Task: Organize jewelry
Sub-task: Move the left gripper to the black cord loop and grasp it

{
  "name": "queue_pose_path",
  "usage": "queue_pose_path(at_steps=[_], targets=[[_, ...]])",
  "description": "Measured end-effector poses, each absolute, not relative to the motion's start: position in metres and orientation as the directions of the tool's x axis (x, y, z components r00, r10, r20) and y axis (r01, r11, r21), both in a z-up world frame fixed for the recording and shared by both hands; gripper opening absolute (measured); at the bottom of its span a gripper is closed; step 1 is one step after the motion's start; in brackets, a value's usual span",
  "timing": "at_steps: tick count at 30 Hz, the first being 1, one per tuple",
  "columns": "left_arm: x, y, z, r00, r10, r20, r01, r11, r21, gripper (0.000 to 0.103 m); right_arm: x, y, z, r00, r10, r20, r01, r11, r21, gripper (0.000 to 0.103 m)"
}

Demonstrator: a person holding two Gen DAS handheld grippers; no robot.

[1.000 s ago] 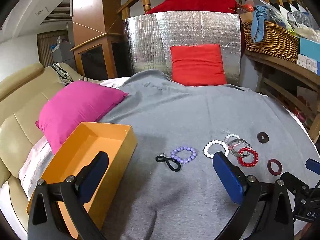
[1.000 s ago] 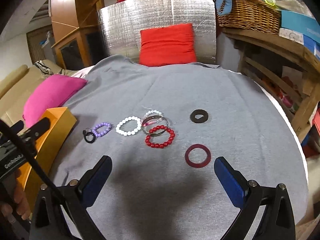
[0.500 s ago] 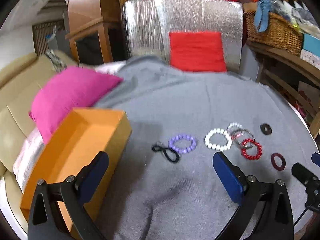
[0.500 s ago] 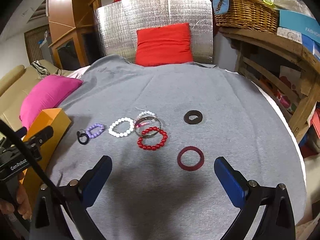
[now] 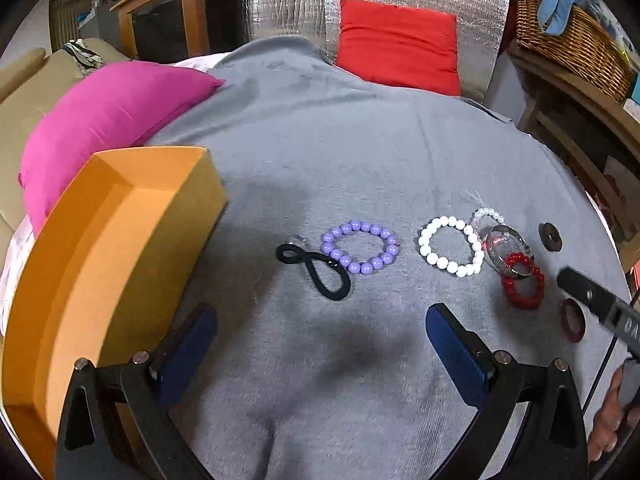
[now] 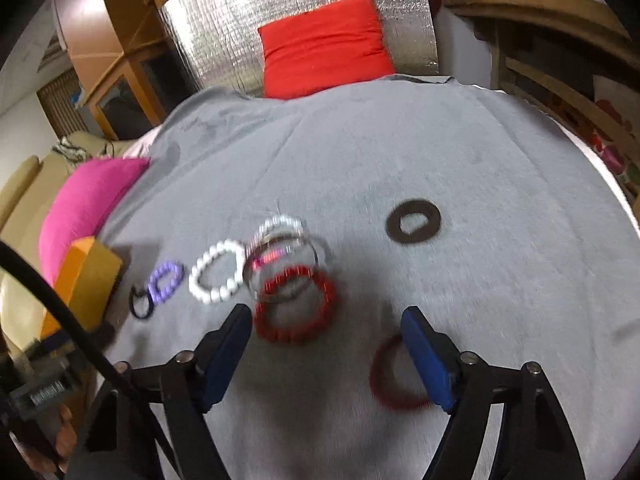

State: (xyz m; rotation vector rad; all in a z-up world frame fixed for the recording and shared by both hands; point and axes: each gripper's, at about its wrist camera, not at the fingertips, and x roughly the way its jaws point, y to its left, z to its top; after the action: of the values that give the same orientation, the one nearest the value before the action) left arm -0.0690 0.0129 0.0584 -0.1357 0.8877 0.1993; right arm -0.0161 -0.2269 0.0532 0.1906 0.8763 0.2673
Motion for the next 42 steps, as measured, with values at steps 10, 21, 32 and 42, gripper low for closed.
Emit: queue_pose_path(at_steps=[10, 21, 32, 42], targets=[[-0.040, 0.022, 0.039, 0.563, 0.115, -0.818, -0.250, 0.968, -0.035, 0.086, 0.032, -0.194, 0.031, 0.548, 0.375, -0.748, -0.190, 0.926, 0.326, 0.070], [-0.019, 0.034, 0.025, 0.548, 0.012, -0.836, -0.233, 0.963, -0.138, 0.051, 0.044, -0.190, 0.023, 0.580, 0.327, -0.746, -0.154, 0.943, 0.294, 0.017], [-0.030, 0.035, 0.026, 0.587, -0.114, -0.802, -0.159, 0.955, -0.252, 0.009, 0.031, -0.215, 0.029, 0.590, 0.359, -0.724, -0.166, 0.931, 0.326, 0.006], [-0.064, 0.024, 0.040, 0.613, -0.163, -0.773, -0.074, 0.962, -0.262, 0.007, -0.006, -0.239, 0.051, 0.604, 0.428, -0.672, -0.219, 0.900, 0.376, 0.006]])
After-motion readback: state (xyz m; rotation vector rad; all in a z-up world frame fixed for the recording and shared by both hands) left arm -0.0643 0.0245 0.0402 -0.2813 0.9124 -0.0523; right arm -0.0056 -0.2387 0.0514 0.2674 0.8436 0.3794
